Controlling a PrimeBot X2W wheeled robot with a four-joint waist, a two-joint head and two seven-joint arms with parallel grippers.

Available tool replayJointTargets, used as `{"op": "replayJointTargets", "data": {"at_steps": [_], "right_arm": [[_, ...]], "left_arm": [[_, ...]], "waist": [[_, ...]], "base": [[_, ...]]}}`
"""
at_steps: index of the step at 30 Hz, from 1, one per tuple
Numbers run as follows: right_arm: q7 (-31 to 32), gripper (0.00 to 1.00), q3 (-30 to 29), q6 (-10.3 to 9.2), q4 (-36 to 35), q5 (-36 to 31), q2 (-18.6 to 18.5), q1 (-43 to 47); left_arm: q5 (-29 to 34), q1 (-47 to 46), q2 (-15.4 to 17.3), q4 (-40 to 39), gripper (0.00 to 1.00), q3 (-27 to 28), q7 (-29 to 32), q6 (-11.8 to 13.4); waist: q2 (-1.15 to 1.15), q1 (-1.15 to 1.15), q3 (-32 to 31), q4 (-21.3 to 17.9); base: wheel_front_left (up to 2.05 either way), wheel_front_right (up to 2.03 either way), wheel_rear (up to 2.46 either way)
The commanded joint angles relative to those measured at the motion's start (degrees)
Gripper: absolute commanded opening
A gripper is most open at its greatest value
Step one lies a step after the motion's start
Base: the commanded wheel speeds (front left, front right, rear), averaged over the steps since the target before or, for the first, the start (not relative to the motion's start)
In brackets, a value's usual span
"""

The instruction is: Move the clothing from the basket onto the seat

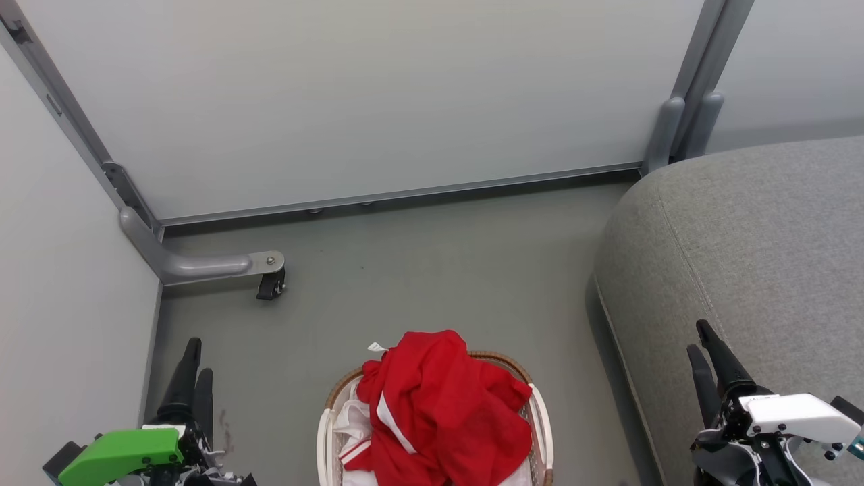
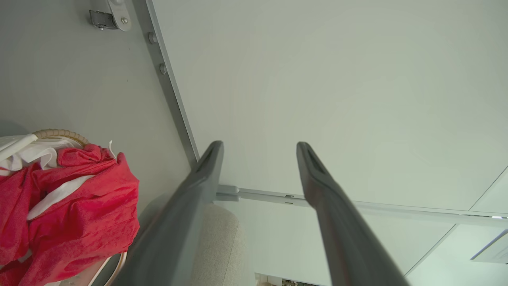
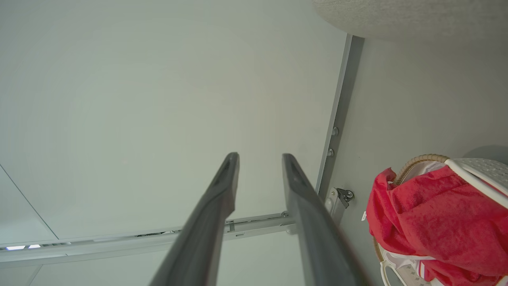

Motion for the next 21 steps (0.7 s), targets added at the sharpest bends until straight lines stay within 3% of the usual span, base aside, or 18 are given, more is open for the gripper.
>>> {"op": "replayJointTargets", "data": {"at_steps": [1, 12, 21], "right_arm": [[-0.71, 1.0, 0.25, 0.0, -0.91, -0.29, -0.3, -0.44], [-3.82, 1.0, -0.21, 0.0, -1.24, -3.6, -0.47, 0.58], [-6.09, 1.0, -2.27, 0.0, -3.26, -13.16, -0.59, 1.04]], "left_arm": [[0.16, -0.78, 0.1, -0.88, 1.0, -0.8, -0.71, -0.02], [2.07, -0.65, 0.2, -1.35, 1.0, -4.9, -3.8, -0.07], [8.63, -1.05, 0.28, -2.12, 1.0, -6.9, -6.05, -0.11]], "waist": [[0.0, 0.0, -0.04, 0.0], [0.0, 0.0, -0.25, 0.02], [0.0, 0.0, -0.44, 0.01]], "base": [[0.0, 0.0, 0.0], [0.0, 0.0, 0.0], [0.0, 0.0, 0.0]]}}
